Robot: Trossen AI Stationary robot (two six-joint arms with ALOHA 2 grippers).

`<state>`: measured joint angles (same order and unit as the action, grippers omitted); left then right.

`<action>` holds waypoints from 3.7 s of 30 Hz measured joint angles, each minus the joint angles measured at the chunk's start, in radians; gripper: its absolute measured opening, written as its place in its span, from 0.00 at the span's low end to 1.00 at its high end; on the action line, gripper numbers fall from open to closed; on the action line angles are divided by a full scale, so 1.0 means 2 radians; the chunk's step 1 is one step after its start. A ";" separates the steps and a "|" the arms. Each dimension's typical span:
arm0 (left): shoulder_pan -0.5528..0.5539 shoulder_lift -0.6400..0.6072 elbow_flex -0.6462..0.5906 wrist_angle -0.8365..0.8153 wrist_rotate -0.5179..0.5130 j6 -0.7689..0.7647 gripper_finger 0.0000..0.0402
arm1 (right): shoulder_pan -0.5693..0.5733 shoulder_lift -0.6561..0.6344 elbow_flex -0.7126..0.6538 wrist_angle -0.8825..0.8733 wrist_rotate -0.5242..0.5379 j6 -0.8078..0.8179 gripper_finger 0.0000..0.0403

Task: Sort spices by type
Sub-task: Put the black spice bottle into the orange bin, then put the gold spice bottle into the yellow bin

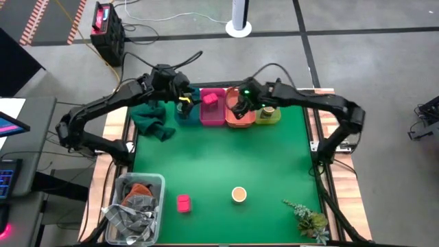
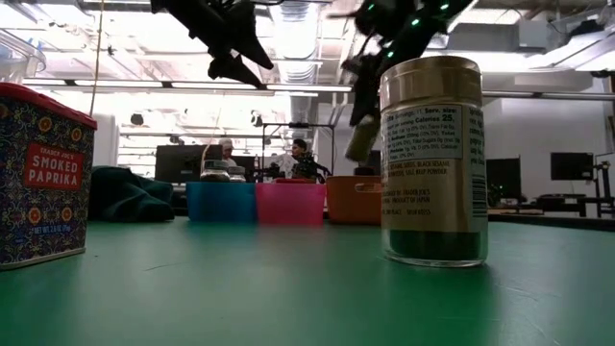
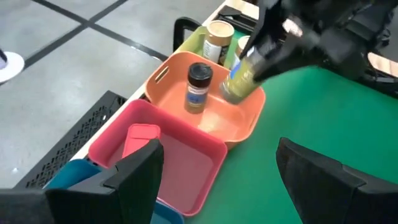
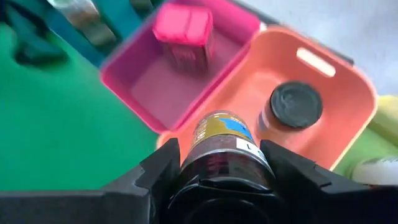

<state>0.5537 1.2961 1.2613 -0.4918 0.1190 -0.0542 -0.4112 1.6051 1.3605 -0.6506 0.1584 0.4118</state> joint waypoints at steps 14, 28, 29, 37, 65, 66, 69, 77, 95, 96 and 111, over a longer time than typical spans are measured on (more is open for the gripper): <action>0.013 0.000 0.000 -0.039 0.004 -0.014 0.73 | -0.010 0.121 0.055 -0.095 -0.001 0.062 0.62; 0.013 0.000 0.000 -0.035 0.017 -0.009 0.73 | -0.016 0.090 0.055 -0.107 -0.002 0.069 0.67; 0.013 0.000 0.000 -0.035 0.017 -0.006 0.73 | -0.017 0.084 0.055 -0.109 -0.002 0.069 0.67; 0.012 0.000 0.000 -0.026 0.058 -0.027 0.73 | -0.004 0.046 0.055 -0.118 0.001 0.057 0.67; -0.238 -0.033 0.000 -0.014 -0.055 -0.068 0.73 | 0.355 -0.009 0.055 -0.114 0.052 0.210 0.67; -0.243 -0.032 0.000 -0.011 -0.060 -0.061 0.73 | 0.364 -0.009 0.055 -0.115 0.052 0.217 0.67; -0.248 -0.019 0.000 0.011 -0.060 -0.050 0.73 | 0.387 -0.008 0.055 -0.114 0.052 0.247 0.67; -0.269 0.028 0.000 0.128 0.101 -0.074 0.73 | 0.435 -0.007 0.055 -0.138 0.053 0.344 0.67; -0.393 0.178 0.019 0.217 0.016 -0.088 0.73 | 0.565 -0.007 0.024 -0.226 0.081 0.575 0.67; -0.398 0.184 0.029 0.206 0.010 -0.077 0.73 | 0.571 -0.007 0.018 -0.223 0.081 0.587 0.67; -0.414 0.314 0.193 0.042 -0.010 -0.006 0.81 | 0.630 -0.006 0.000 -0.273 0.110 0.726 0.67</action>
<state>-0.2753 1.9240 1.6478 -0.4082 0.0984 -0.0658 0.8484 1.5921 1.3602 -1.1963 0.3789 1.8640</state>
